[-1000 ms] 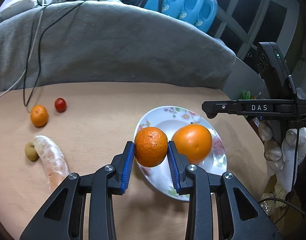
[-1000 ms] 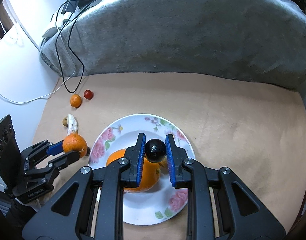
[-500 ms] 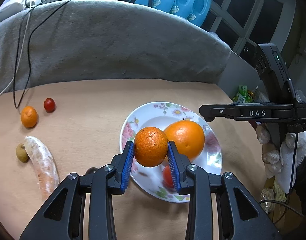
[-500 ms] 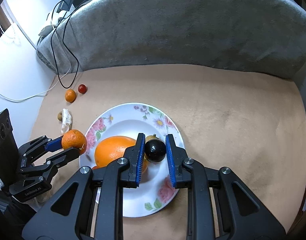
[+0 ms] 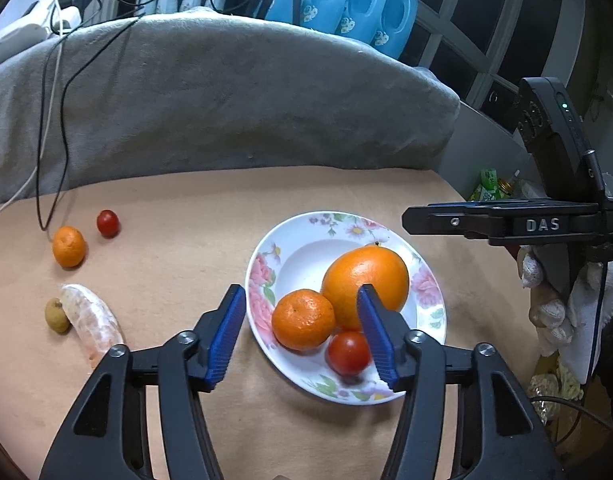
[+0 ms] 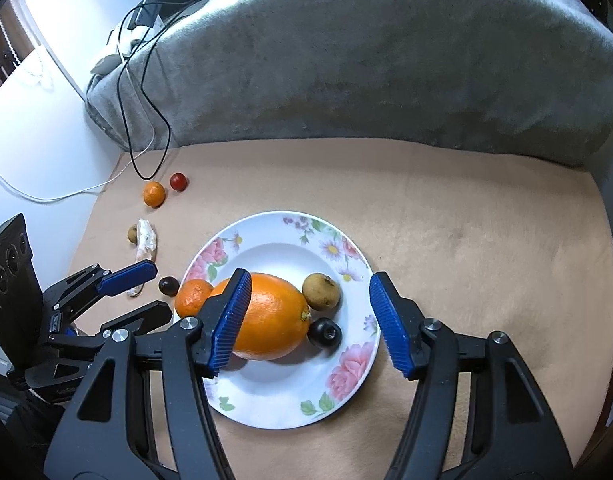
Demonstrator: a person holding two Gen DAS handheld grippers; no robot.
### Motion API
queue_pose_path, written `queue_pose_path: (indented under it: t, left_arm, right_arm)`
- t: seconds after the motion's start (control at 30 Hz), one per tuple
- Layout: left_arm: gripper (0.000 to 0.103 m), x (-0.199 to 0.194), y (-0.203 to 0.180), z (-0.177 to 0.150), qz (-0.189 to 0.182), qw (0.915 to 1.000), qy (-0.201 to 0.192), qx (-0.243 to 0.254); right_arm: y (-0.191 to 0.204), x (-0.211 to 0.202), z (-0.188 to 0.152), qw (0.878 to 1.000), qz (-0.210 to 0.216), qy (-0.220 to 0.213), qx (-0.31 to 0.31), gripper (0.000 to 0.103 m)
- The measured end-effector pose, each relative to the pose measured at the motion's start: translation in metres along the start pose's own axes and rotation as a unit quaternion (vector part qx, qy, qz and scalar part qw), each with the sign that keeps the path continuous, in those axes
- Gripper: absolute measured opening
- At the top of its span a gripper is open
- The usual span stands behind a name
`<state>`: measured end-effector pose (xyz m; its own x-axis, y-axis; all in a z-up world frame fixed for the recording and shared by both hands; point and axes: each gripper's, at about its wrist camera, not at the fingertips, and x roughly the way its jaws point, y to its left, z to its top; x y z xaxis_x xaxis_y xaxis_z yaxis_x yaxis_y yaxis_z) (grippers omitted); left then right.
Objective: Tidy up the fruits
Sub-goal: 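Withdraw both grippers from the plate toward the cherry tomato and kiwi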
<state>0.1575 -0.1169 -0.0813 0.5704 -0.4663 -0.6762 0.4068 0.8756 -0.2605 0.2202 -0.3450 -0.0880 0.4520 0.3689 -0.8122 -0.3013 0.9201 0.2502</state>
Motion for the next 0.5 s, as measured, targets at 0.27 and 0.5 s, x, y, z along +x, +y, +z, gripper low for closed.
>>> queue_pose_path:
  t: [0.27, 0.5]
  left_arm:
    - [0.064, -0.010, 0.006, 0.000, 0.017, 0.9998, -0.012, 0.002]
    - [0.064, -0.023, 0.022, -0.002, 0.039, 0.9990, -0.021, -0.004]
  right_arm:
    - [0.017, -0.004, 0.005, 0.999, 0.006, -0.021, -0.025, 0.083]
    - [0.032, -0.001, 0.012, 0.999, 0.013, -0.023, -0.037, 0.083]
